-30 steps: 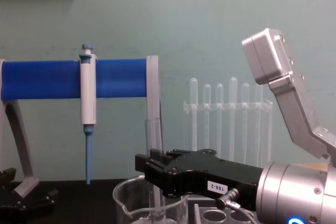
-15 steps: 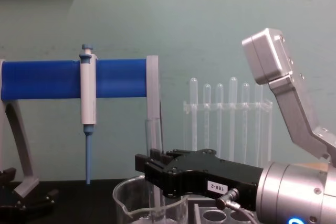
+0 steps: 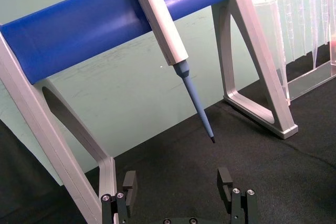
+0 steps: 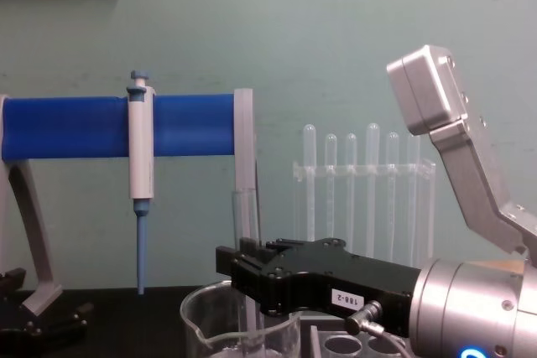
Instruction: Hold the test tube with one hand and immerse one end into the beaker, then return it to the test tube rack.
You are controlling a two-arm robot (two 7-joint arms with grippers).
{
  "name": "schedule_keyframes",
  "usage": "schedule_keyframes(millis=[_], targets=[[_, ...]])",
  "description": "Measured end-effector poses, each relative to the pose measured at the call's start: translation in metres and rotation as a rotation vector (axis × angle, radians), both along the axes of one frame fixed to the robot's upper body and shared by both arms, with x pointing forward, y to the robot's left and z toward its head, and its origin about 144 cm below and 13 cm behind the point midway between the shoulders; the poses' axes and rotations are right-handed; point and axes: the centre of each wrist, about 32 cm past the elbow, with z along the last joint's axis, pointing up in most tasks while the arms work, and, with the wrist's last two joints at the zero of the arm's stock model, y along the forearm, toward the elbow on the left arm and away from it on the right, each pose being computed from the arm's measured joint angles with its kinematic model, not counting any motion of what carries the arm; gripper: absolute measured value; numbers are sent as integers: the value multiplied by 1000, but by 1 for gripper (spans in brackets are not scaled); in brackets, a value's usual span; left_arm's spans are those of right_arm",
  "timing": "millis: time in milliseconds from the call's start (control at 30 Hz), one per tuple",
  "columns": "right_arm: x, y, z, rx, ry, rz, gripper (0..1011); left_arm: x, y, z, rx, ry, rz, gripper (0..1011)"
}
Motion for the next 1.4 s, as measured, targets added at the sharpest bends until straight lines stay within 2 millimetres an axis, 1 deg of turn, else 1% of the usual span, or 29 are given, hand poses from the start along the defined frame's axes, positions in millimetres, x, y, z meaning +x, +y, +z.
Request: schedule_keyframes(millis=[1400], targets=[[0,0,0,0,0,0,227,0,0,0,0,0,0,1000]])
